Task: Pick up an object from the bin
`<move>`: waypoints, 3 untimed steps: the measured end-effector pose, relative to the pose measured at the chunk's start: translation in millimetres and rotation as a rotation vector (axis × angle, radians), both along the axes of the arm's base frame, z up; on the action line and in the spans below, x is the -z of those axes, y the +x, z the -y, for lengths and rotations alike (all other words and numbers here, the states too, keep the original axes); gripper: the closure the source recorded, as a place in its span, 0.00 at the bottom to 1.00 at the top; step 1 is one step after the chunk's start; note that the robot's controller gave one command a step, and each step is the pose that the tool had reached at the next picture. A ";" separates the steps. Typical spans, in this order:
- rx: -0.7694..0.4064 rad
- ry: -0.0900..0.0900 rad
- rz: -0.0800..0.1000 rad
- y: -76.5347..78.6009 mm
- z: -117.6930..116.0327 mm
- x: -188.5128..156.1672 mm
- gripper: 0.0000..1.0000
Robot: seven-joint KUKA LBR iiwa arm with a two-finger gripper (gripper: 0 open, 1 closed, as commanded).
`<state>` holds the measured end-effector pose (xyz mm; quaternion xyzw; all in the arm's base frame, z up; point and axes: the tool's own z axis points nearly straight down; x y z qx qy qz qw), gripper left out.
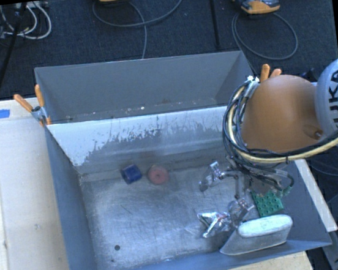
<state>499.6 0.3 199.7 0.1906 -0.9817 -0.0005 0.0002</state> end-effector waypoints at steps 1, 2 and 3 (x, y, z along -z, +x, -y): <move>0.045 0.001 0.004 5.4 9.1 128.4 0.00; 0.045 0.000 0.006 6.4 9.3 126.9 1.00; -0.321 -0.003 0.006 29.6 75.5 -2.3 1.00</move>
Offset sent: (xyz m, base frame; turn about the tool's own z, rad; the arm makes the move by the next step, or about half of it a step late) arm 0.0039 -0.0095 -0.1297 0.0439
